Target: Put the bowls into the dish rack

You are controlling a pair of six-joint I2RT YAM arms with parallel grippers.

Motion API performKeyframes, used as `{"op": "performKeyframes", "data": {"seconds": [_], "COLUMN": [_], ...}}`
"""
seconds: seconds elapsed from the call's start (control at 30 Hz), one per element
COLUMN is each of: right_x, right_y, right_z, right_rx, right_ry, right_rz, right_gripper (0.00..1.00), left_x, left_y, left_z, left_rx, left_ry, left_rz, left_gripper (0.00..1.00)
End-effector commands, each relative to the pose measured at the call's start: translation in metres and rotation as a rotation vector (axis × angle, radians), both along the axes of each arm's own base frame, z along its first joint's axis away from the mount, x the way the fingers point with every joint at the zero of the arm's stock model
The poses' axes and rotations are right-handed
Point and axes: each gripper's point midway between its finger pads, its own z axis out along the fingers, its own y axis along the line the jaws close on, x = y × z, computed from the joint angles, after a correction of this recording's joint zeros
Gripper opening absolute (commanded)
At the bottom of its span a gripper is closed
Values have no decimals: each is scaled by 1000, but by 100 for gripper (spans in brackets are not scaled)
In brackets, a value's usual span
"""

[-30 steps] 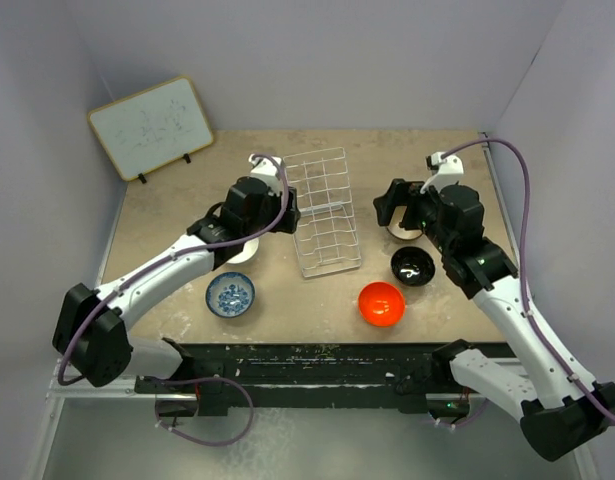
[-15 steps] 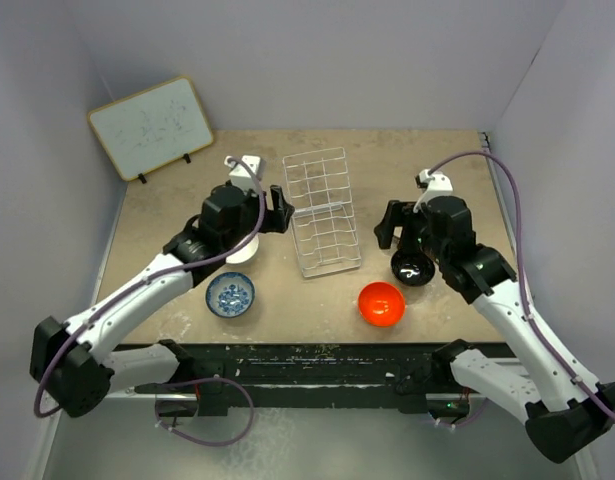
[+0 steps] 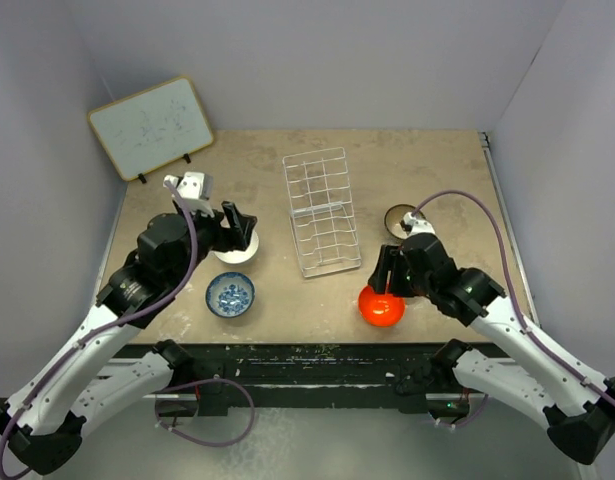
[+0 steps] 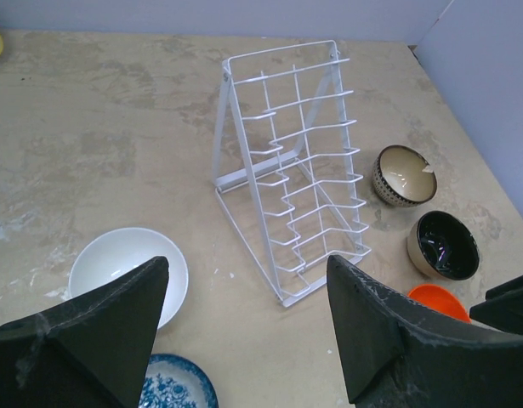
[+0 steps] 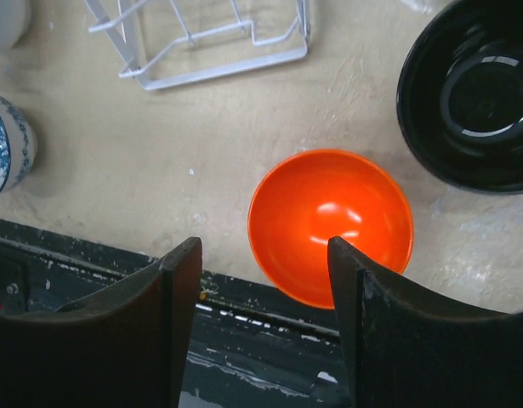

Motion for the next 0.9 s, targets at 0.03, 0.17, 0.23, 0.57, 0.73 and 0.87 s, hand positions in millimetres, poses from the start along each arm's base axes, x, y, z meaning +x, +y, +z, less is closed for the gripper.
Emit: {"op": "performKeyframes", "data": {"seconds": [0.03, 0.17, 0.23, 0.57, 0.73, 0.87], "right_x": [-17, -22, -24, -13, -5, 0], "right_y": [17, 37, 43, 45, 49, 44], "right_z": [-18, -33, -41, -64, -79, -81], "right_rx": [60, -4, -37, -77, -117, -149], "right_ry": [79, 105, 115, 117, 121, 104], "right_rz": [-41, -31, -53, -154, -175, -205], "right_gripper": [61, 61, 62, 60, 56, 44], "left_x": [-13, -20, -23, -36, -44, -50], "left_y": [20, 24, 26, 36, 42, 48], "left_z": [14, 12, 11, 15, 17, 19], "left_rx": [-6, -3, -3, -20, -23, -26], "left_ry": [-22, -11, -8, -22, -25, -32], "left_rz": [42, 44, 42, 44, 45, 54], "left_gripper": [78, 78, 78, 79, 79, 79]}}
